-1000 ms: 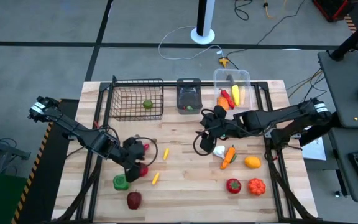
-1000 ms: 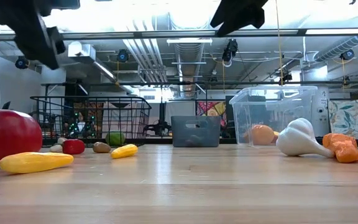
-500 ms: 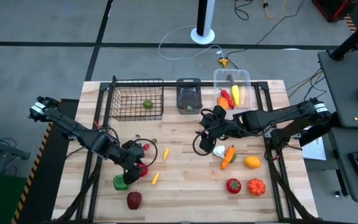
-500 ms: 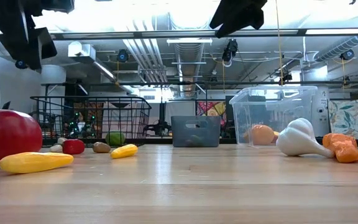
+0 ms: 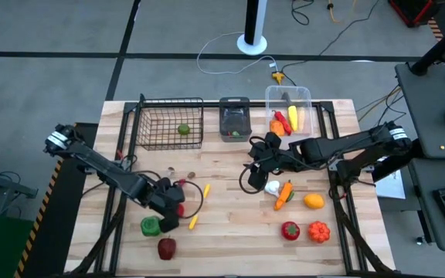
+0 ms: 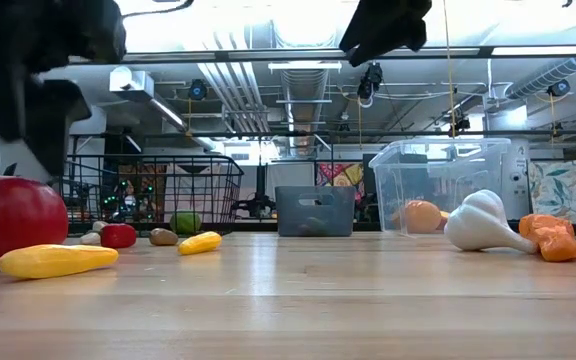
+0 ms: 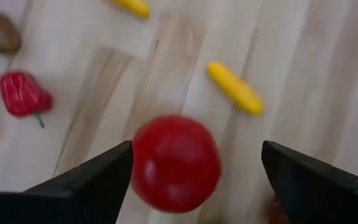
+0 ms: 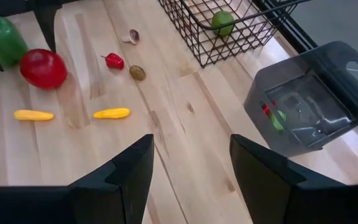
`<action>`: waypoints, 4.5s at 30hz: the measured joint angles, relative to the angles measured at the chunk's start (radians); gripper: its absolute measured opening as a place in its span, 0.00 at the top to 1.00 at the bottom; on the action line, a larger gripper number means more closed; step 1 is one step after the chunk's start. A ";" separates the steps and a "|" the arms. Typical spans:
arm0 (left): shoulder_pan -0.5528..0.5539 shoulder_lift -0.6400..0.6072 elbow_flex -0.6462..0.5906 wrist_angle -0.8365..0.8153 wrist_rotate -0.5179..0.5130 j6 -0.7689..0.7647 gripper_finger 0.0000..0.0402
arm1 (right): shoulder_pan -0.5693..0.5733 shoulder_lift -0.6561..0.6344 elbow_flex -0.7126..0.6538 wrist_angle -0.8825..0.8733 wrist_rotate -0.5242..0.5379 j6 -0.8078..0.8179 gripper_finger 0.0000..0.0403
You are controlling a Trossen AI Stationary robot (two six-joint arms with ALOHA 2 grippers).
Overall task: Sort produce into baskets
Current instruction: Put the right tomato into the black basket
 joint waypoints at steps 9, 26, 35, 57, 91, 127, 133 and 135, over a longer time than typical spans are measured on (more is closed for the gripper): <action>0.001 0.073 0.095 -0.163 0.014 -0.049 0.16 | 0.000 0.000 -0.027 0.010 -0.013 0.016 0.50; 0.001 0.110 0.066 -0.100 0.015 -0.067 0.16 | 0.000 0.000 -0.052 0.037 -0.053 0.019 0.50; 0.004 0.110 0.009 -0.059 -0.020 -0.082 0.16 | 0.000 0.000 -0.054 0.039 -0.053 0.026 0.50; 0.004 0.103 -0.020 0.029 -0.081 0.014 0.27 | 0.000 0.000 -0.054 0.042 -0.052 0.007 0.50; 0.023 -0.208 -0.229 1.526 -0.107 0.964 0.28 | 0.225 0.111 -0.370 1.422 -0.045 -0.918 0.50; 0.036 -0.195 -0.326 1.732 -0.135 0.939 0.28 | 0.213 0.296 0.106 1.045 -0.003 -0.982 0.14; 0.041 -0.194 -0.326 1.728 -0.156 0.939 0.28 | 0.195 0.314 0.127 1.050 -0.047 -0.980 0.14; 0.041 -0.194 -0.326 1.727 -0.162 0.939 0.28 | 0.189 0.326 0.137 1.048 -0.048 -0.984 0.14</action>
